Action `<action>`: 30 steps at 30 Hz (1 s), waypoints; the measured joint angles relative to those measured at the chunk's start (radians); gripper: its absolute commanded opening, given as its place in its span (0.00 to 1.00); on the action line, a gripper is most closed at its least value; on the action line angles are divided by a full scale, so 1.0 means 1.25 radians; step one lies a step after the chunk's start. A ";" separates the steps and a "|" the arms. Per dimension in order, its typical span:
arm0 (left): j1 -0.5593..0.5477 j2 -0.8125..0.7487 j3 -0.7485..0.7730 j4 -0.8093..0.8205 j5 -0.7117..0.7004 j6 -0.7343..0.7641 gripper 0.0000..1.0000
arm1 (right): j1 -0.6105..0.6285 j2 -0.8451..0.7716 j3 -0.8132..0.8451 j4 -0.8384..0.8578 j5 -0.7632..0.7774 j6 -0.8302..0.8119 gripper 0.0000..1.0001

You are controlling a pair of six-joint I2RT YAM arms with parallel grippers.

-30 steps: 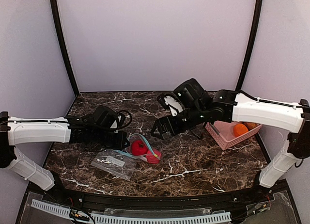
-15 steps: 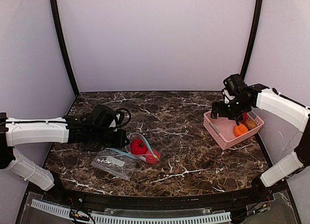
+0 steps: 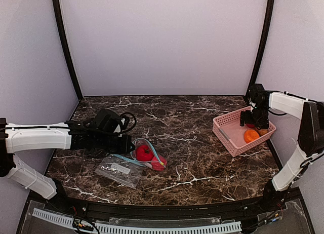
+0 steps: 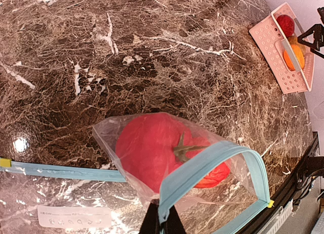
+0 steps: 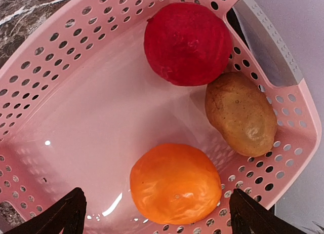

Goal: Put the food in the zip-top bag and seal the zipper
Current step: Move the fake fruit to the bin.

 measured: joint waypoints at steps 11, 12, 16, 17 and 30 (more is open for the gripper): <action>0.004 0.005 0.000 0.000 0.001 0.000 0.01 | -0.034 0.060 -0.020 0.042 -0.053 -0.028 0.91; 0.004 0.005 0.000 0.000 0.001 0.000 0.01 | -0.034 0.061 -0.023 0.042 -0.061 -0.030 0.88; 0.005 0.009 0.000 0.000 0.001 0.000 0.01 | -0.023 0.060 -0.042 0.058 -0.108 -0.029 0.77; 0.005 0.009 0.000 0.000 0.001 0.000 0.01 | -0.015 0.060 -0.049 0.061 -0.116 -0.025 0.74; 0.007 0.011 0.000 0.000 0.001 0.000 0.01 | 0.120 0.057 -0.062 0.094 -0.223 -0.001 0.91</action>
